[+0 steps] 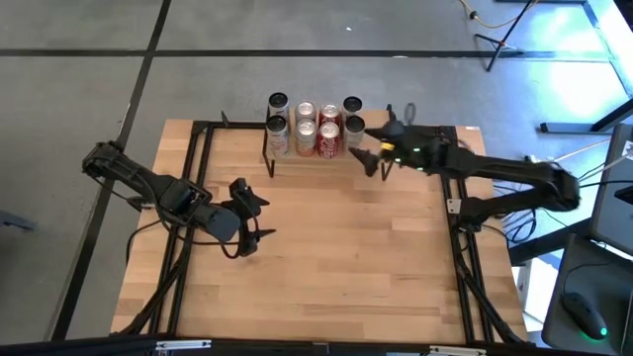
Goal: Place canned beverage on shelf
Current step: Put the white soda can aligned with the other white soda can on the shelf, then return to Home Position
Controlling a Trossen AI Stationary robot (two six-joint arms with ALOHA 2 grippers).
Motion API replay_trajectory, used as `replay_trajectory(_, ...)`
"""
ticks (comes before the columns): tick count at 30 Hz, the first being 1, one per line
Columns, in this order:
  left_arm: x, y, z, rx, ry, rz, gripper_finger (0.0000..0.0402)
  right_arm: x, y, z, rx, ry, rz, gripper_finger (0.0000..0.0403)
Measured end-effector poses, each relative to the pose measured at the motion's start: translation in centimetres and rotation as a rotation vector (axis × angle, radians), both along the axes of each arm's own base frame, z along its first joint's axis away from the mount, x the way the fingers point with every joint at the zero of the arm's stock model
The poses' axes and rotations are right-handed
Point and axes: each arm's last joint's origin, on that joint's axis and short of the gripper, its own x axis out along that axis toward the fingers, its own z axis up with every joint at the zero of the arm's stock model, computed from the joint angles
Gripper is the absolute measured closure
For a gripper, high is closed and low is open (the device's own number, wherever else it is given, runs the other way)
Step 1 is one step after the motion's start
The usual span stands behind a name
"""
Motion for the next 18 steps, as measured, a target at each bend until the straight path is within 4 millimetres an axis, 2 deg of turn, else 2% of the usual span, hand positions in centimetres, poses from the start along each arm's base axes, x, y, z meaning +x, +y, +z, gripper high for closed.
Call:
replay_trajectory(4, 0.1, 0.0, 0.1, 0.005, -0.006, -0.006, 0.0064, -2.7, 1.3, 2.4, 0.129, -0.121, 0.143, 0.0010)
replay_trajectory(9, 0.5, 0.3, 0.3, 0.069, -0.020, -0.054, 0.0064, -4.9, 2.5, 4.4, 0.243, -0.247, 0.293, 0.0012)
replay_trajectory(13, 0.7, 0.9, 0.4, 0.116, -0.059, -0.082, 0.0064, -5.3, 3.7, 4.7, 0.240, -0.257, 0.333, 0.0014)
replay_trajectory(18, -0.2, 1.9, -1.0, 0.101, -0.188, -0.130, 0.0064, -5.0, 5.6, 4.6, 0.207, -0.230, 0.356, 0.0039)
